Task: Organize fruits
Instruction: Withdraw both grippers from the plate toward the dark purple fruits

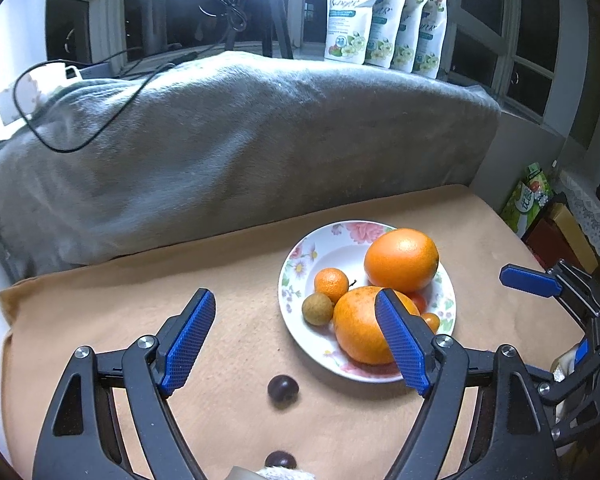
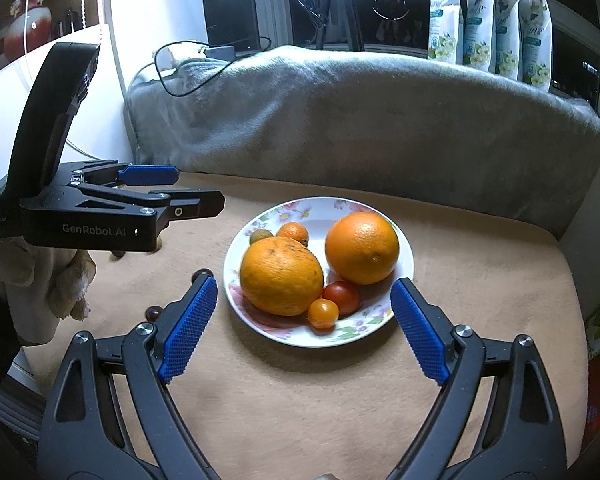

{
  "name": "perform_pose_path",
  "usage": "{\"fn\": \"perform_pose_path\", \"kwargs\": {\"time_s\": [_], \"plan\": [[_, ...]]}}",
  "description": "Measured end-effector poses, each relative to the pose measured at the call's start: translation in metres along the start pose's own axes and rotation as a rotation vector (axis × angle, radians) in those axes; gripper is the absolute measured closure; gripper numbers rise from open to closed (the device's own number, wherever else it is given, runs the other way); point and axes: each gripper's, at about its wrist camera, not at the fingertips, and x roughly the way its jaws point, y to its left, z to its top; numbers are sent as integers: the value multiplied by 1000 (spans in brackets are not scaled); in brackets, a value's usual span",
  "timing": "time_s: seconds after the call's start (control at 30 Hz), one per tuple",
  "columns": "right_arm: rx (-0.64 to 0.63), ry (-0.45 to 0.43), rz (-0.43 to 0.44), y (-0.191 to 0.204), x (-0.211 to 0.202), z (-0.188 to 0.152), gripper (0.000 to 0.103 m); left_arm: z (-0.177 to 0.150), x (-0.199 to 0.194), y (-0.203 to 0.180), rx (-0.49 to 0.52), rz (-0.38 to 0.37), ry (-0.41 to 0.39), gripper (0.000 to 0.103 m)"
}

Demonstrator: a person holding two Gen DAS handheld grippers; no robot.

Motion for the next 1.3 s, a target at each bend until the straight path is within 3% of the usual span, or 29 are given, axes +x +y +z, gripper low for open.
{"fn": "perform_pose_path", "kwargs": {"time_s": [0.27, 0.7, 1.0, 1.3], "plan": [[-7, -9, 5, 15, -7, 0, 12, -18, -20, 18, -35, 21, -7, 21], [-36, 12, 81, 49, 9, -9, 12, -64, -45, 88, -182, 81, 18, 21], [-61, 39, 140, 69, 26, -14, 12, -107, -62, 140, -297, 163, 30, 21], [-112, 82, 176, 94, 42, -21, 12, -131, -59, 153, -323, 173, 58, 21]]}}
